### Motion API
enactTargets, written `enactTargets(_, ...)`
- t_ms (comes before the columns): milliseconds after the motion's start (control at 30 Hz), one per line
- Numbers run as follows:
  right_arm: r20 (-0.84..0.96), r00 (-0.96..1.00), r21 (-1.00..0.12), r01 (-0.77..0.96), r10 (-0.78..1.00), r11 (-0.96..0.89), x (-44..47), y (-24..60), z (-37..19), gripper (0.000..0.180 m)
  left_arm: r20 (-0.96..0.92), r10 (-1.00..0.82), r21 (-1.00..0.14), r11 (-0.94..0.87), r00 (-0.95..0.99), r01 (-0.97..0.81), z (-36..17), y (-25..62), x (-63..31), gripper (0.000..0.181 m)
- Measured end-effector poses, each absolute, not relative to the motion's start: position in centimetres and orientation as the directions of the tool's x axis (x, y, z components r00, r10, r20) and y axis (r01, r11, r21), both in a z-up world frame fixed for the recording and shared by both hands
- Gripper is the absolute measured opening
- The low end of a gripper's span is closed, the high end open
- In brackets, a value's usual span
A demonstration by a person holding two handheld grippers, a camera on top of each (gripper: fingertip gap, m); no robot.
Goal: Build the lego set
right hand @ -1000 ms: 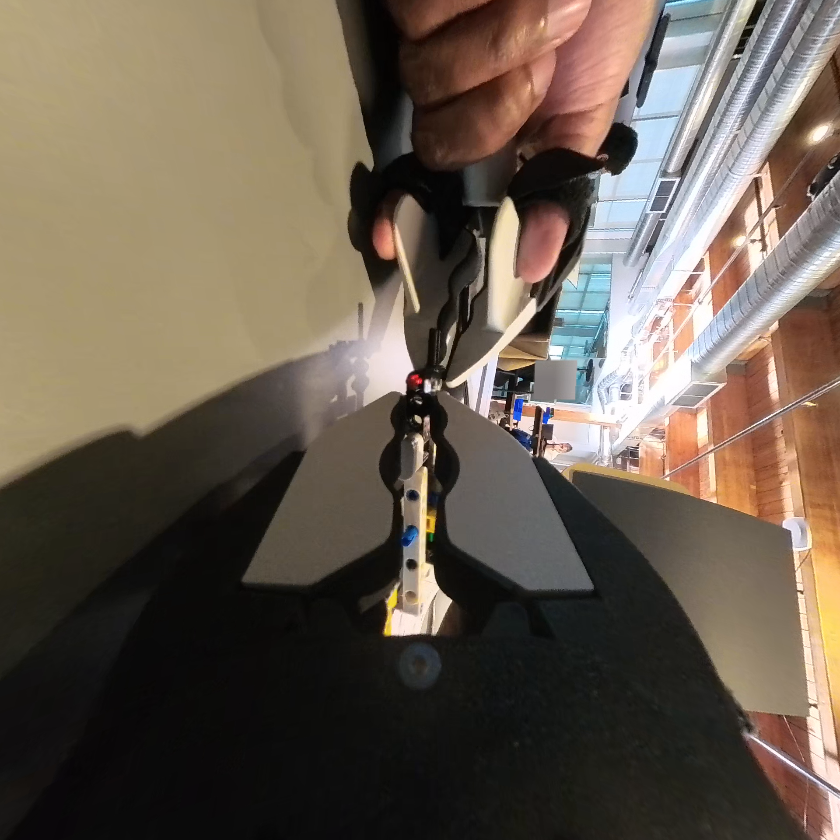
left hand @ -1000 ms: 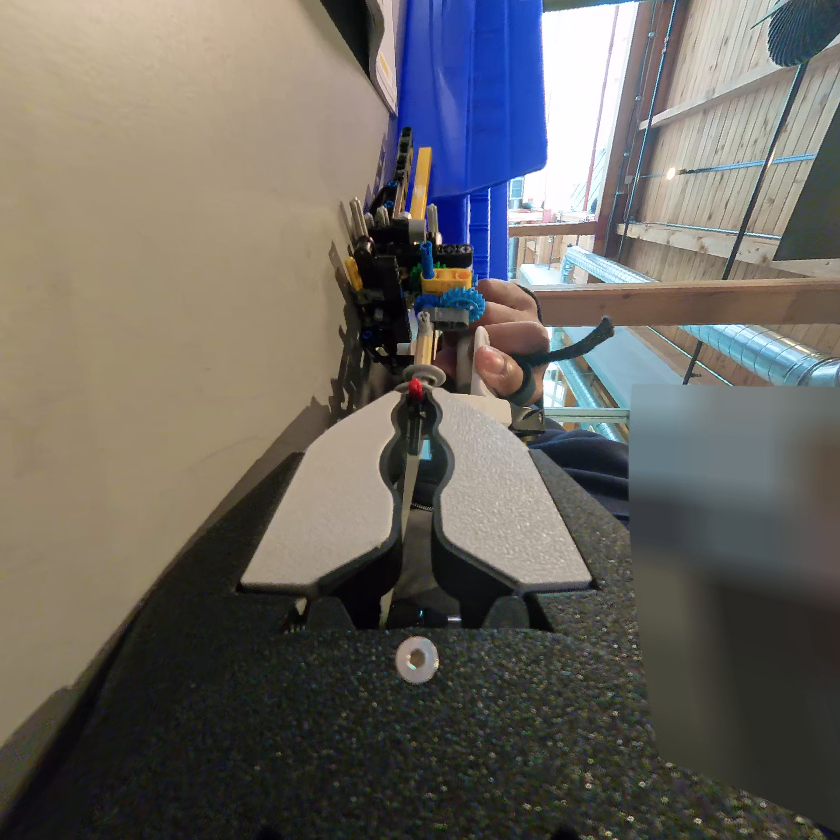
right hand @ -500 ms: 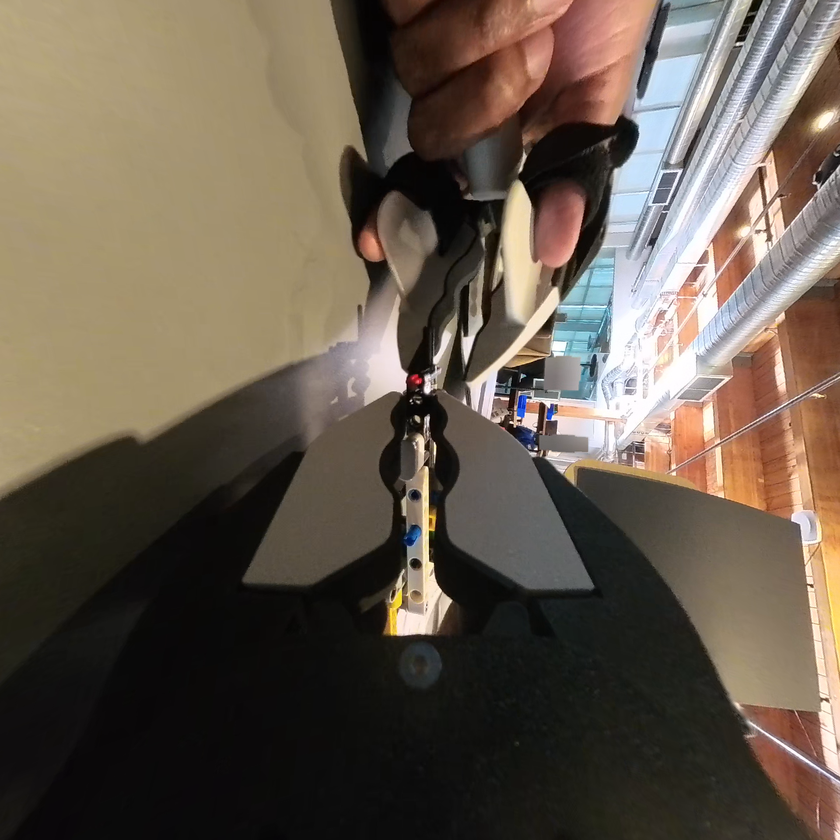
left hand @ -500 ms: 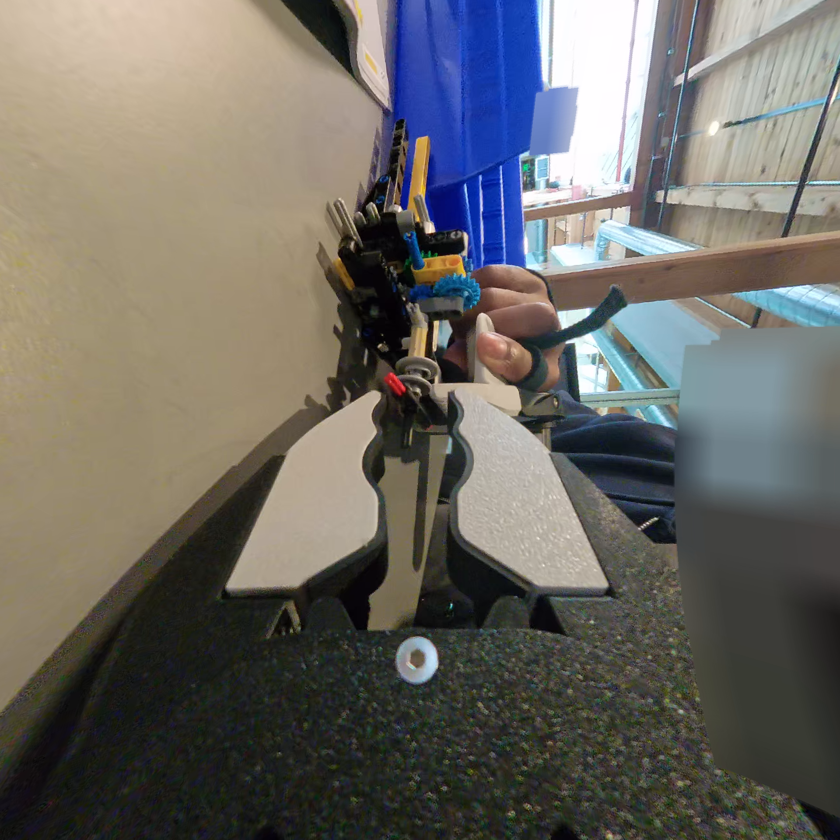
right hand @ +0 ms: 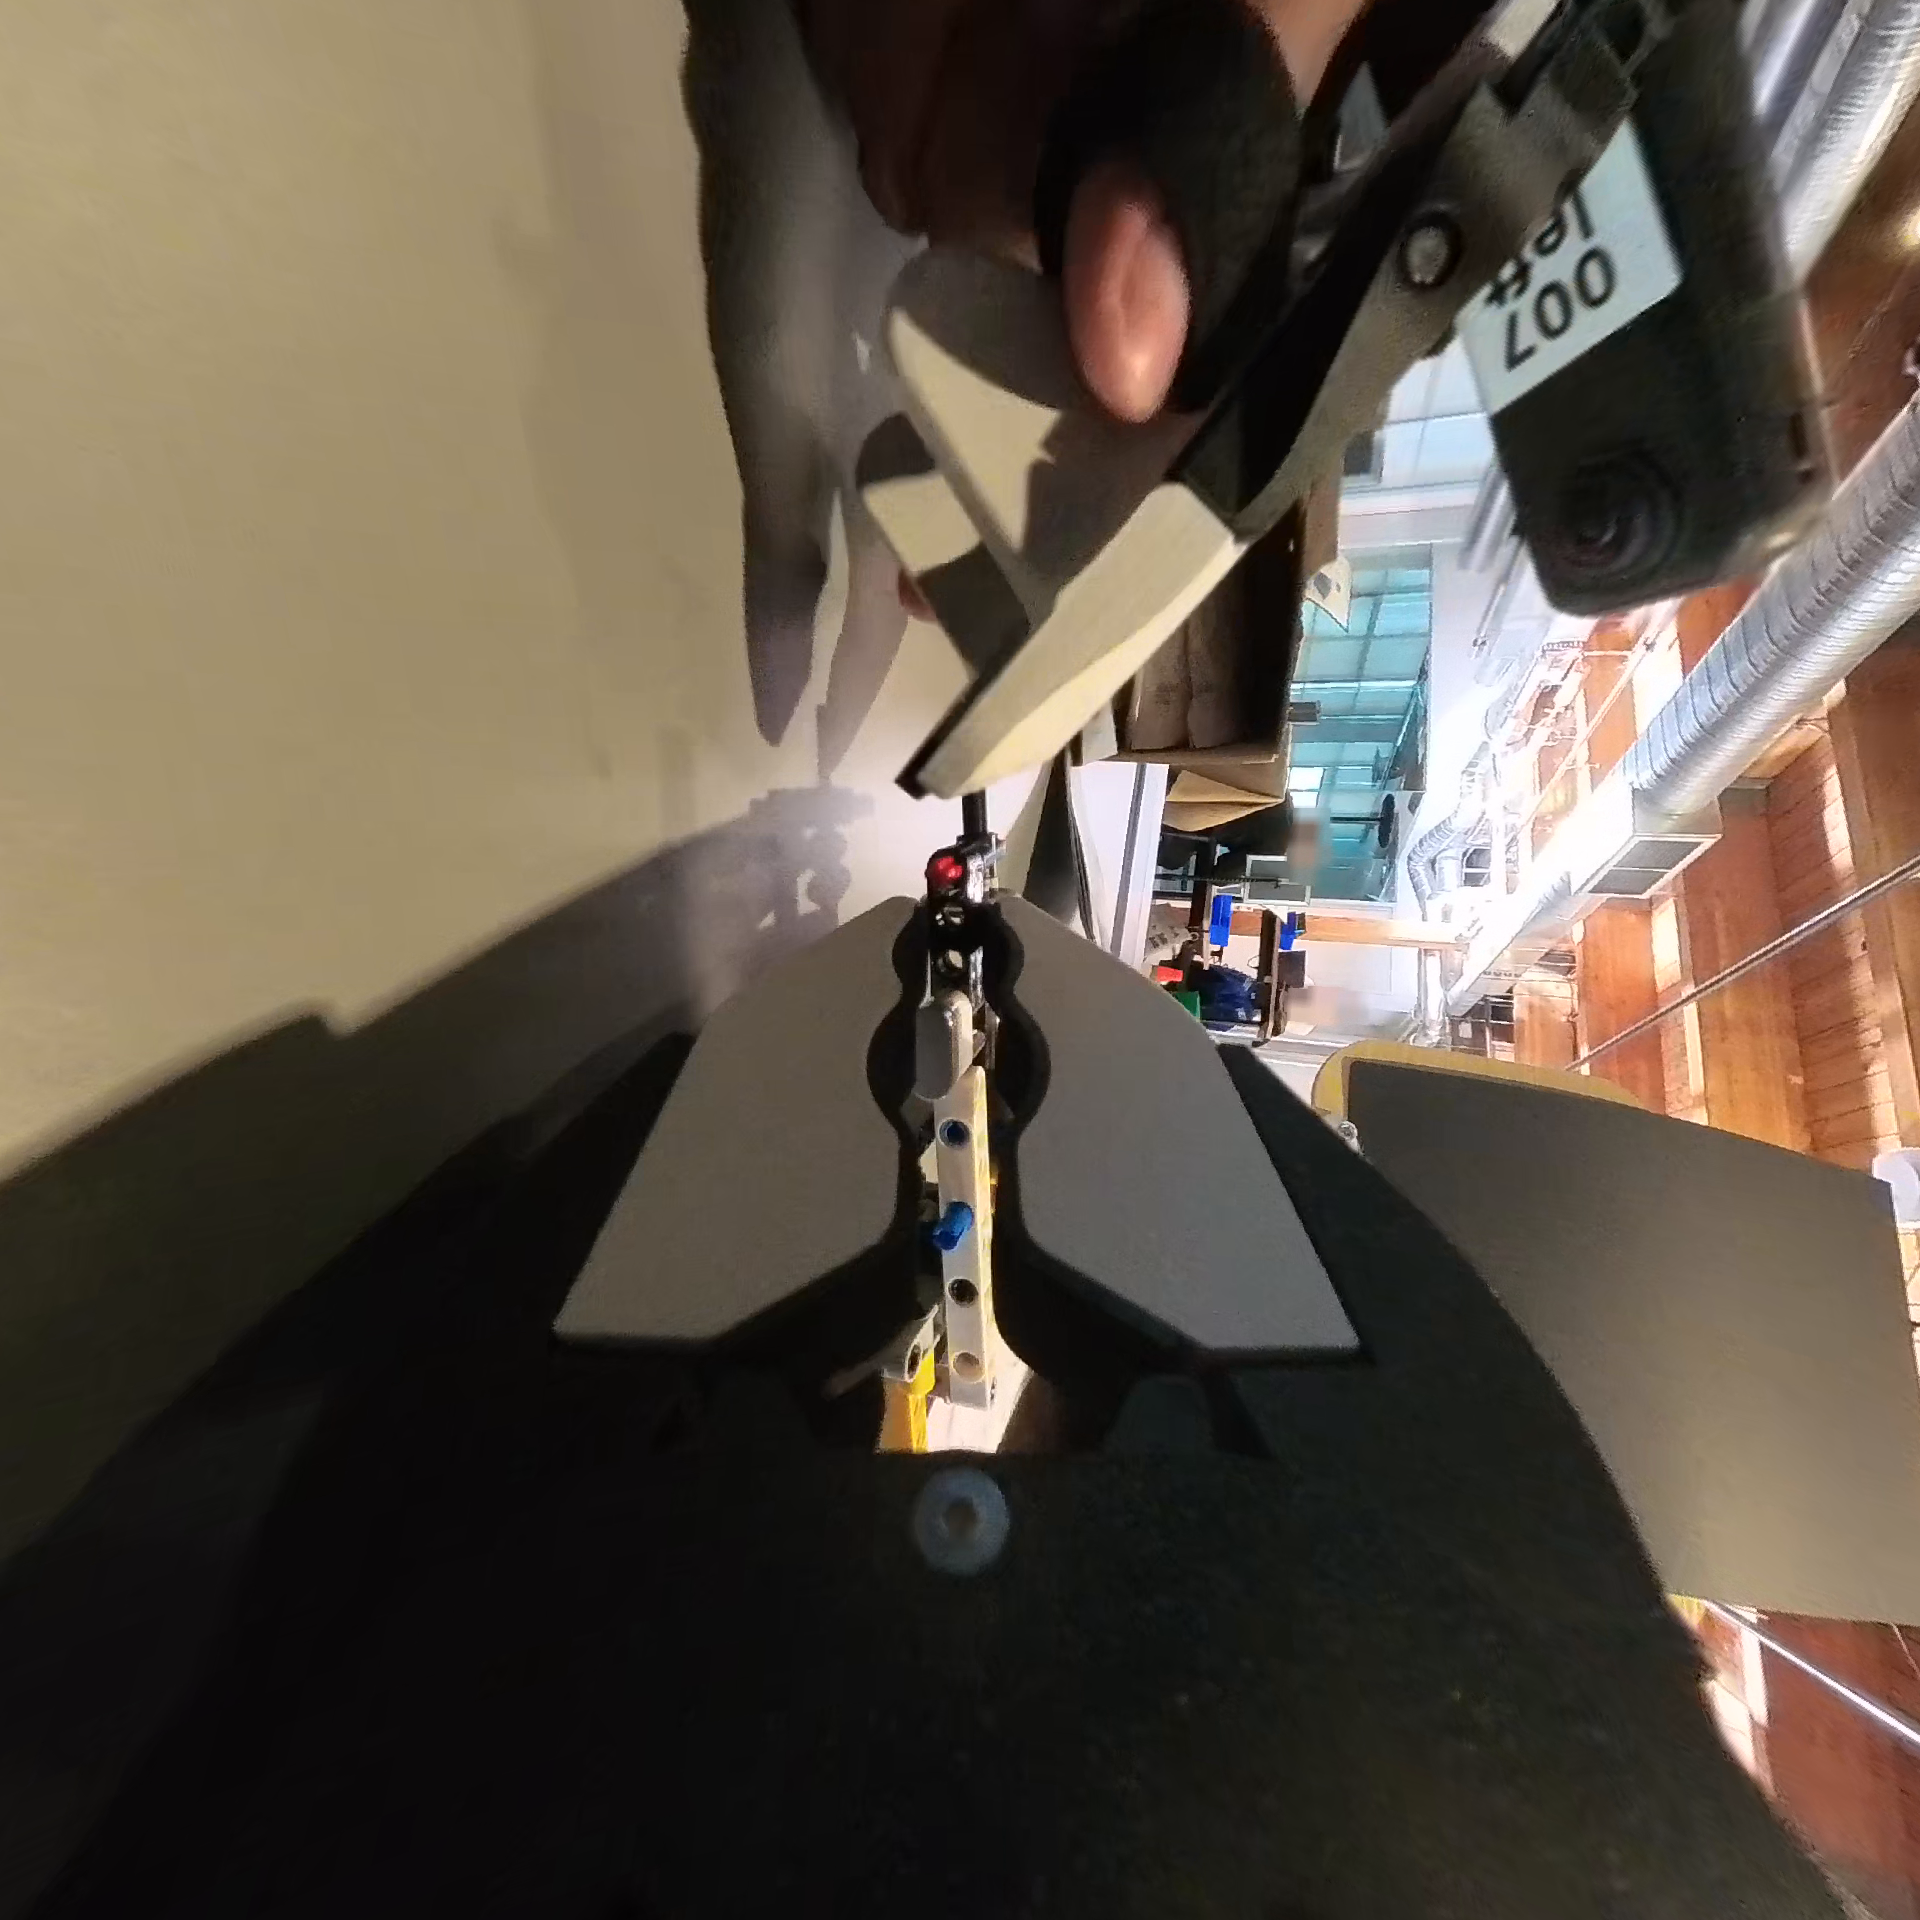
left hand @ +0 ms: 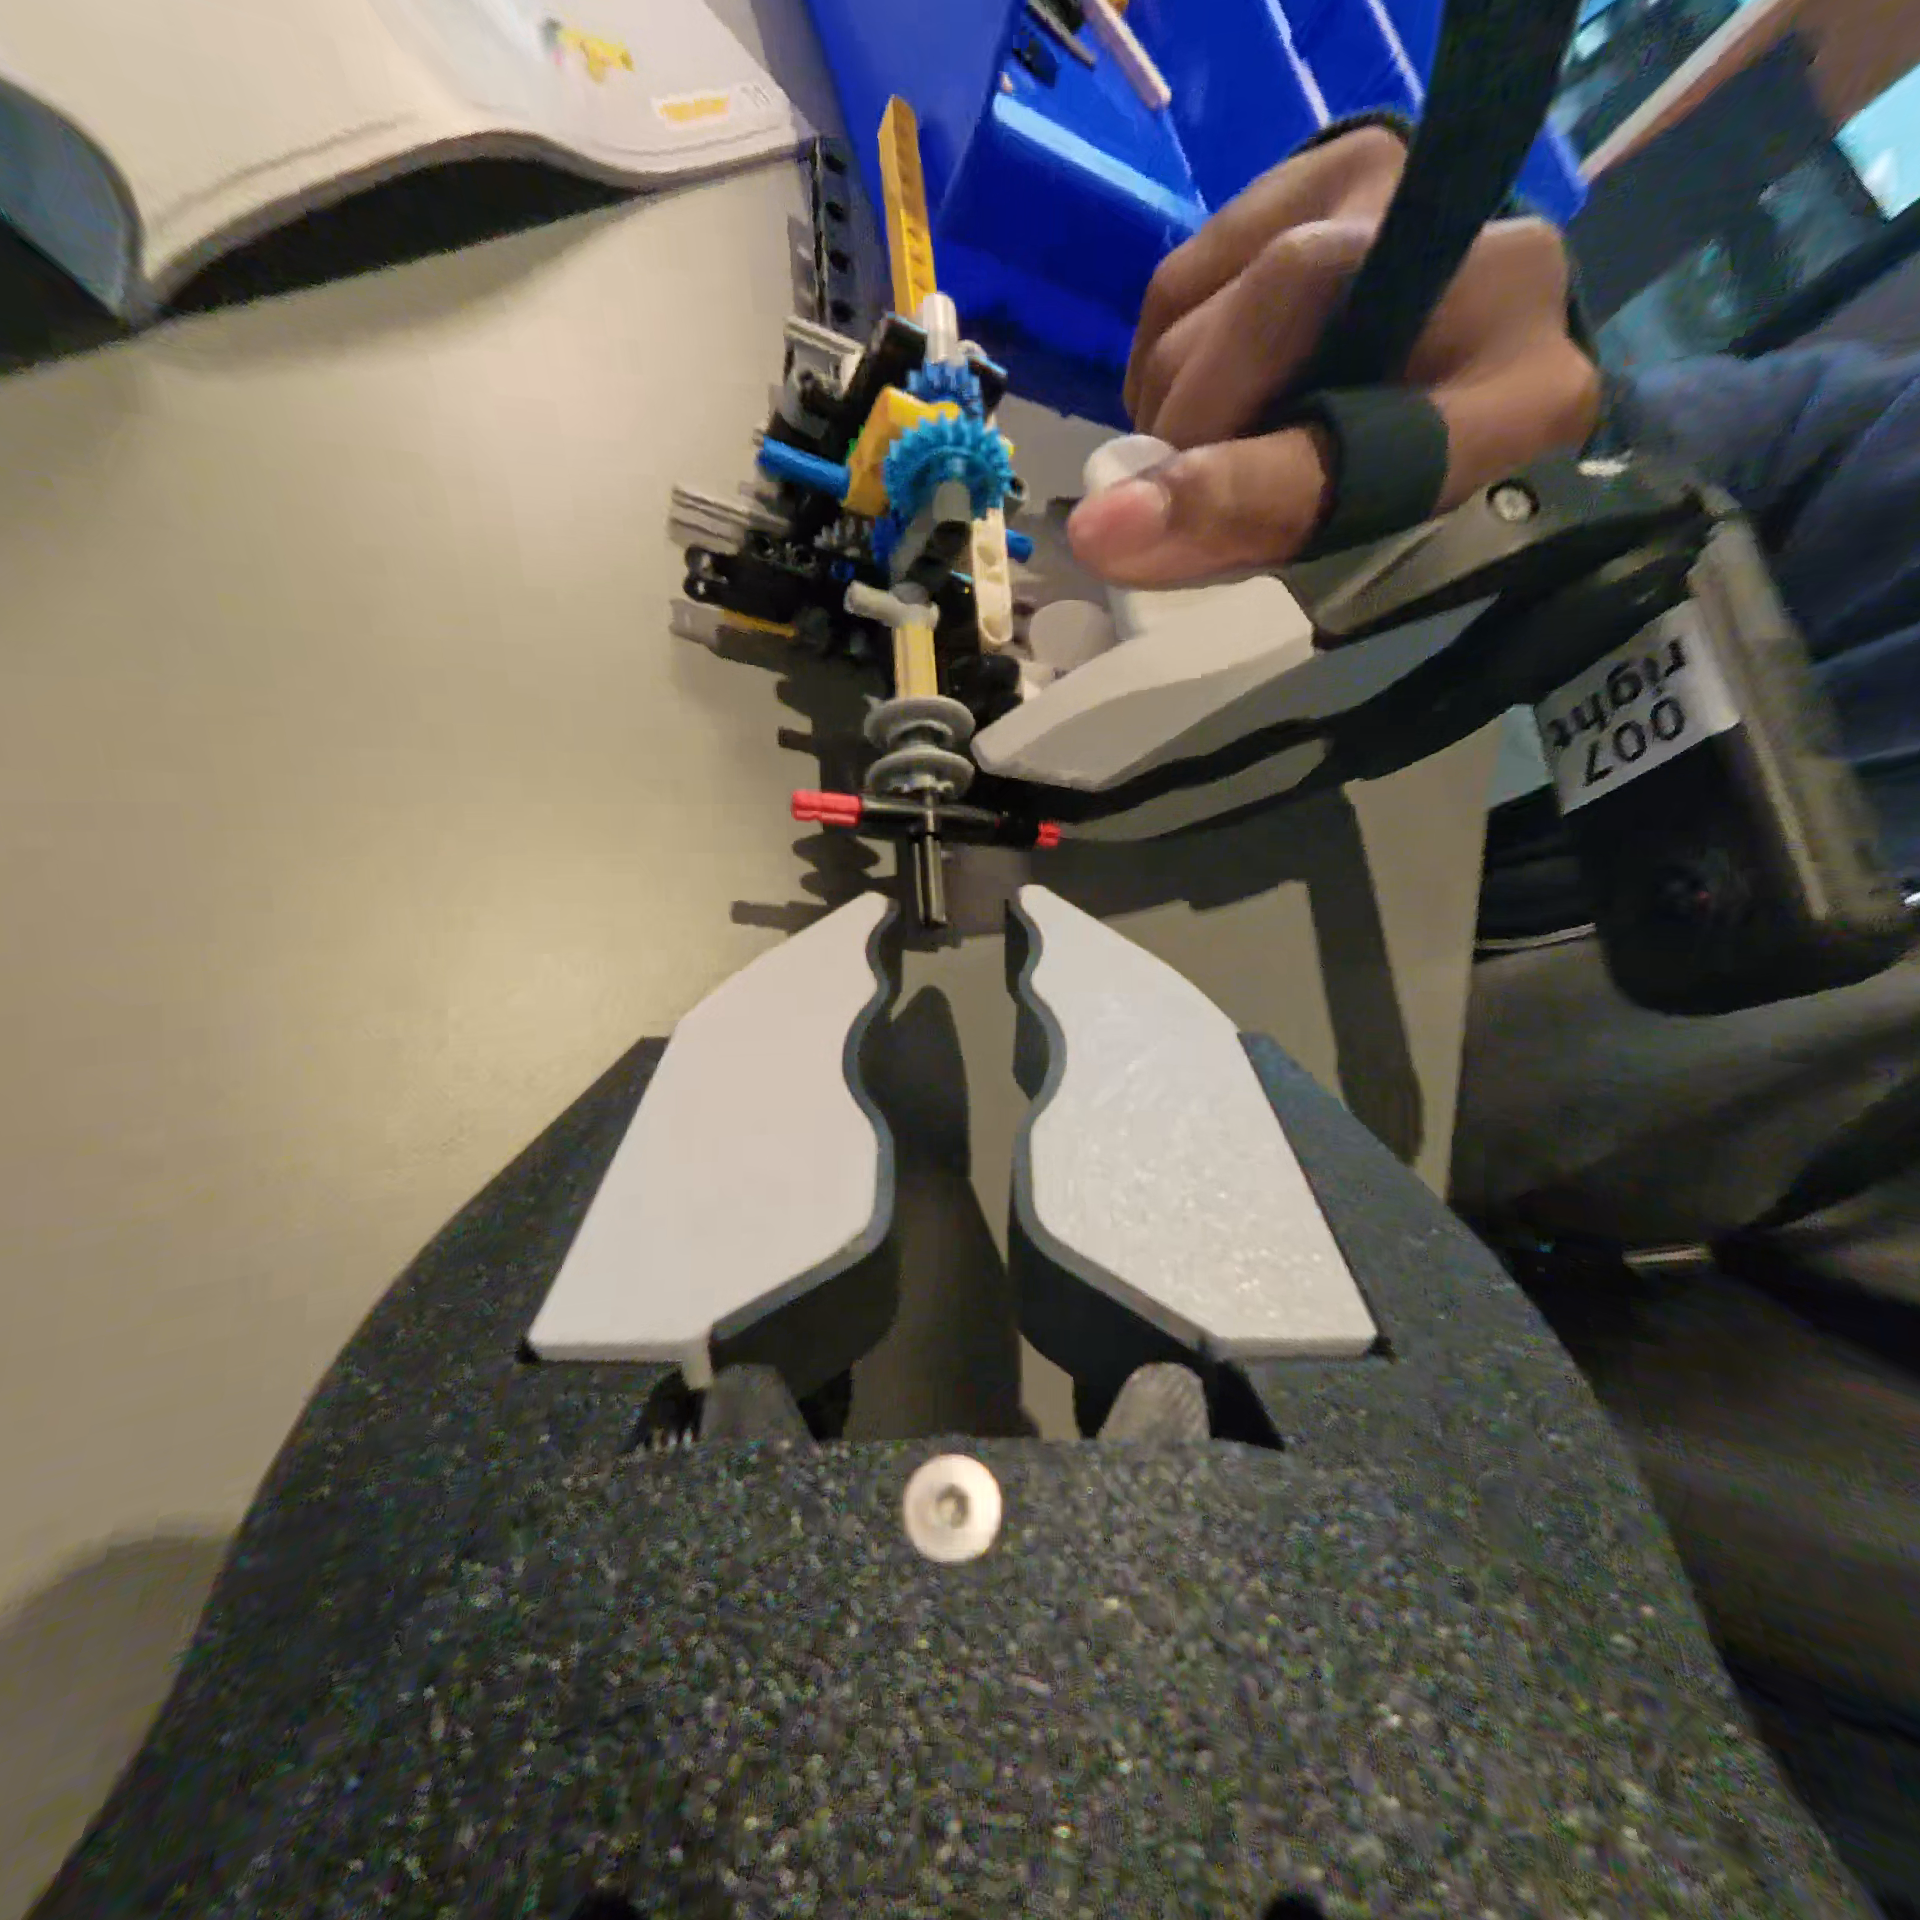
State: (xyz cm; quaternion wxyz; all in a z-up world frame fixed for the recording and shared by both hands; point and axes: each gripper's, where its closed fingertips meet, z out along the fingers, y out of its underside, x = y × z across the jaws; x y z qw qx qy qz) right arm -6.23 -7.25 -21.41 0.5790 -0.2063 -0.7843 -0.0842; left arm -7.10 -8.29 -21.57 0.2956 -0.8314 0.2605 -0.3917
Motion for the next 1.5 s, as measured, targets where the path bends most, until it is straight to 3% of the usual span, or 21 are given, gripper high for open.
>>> enactTargets(167,0.939,-0.244,-0.123,0.422,0.243,0.898,-6.5,-7.3,-21.5,0.009,0.330,-0.734,-0.766,-0.576,0.594,-0.286,-21.6,-7.7,-7.3,0.005)
enactTargets(400,0.911,-0.260,-0.185,0.437,0.320,0.880,-7.0,-7.4,-21.4,0.010,0.060,-0.809,-0.816,-0.377,0.585,-0.439,-21.7,-7.4,-7.5,0.004)
enactTargets(567,0.848,-0.316,-0.262,0.447,0.425,0.855,-6.7,-7.8,-21.4,0.020,-0.048,-0.822,-0.830,-0.283,0.567,-0.481,-21.4,-7.2,-7.5,0.005)
enactTargets(767,0.758,-0.381,-0.342,0.458,0.529,0.821,-6.2,-8.7,-21.6,0.036,-0.131,-0.821,-0.824,-0.221,0.555,-0.522,-21.4,-7.3,-7.4,0.005)
enactTargets(1033,0.667,-0.359,-0.487,0.452,0.653,0.747,-6.2,-9.4,-19.7,0.040,-0.208,-0.812,-0.815,-0.165,0.546,-0.556,-21.4,-7.2,-7.5,0.005)
enactTargets(1267,0.551,-0.372,-0.531,0.534,0.747,0.658,-6.2,-8.3,-20.2,0.049,-0.301,-0.798,-0.797,-0.090,0.522,-0.597,-21.3,-7.2,-7.5,0.005)
enactTargets(1500,0.519,-0.390,-0.533,0.547,0.760,0.645,-6.3,-7.8,-20.2,0.045,-0.395,-0.777,-0.768,-0.014,0.490,-0.641,-21.1,-7.2,-7.3,0.005)
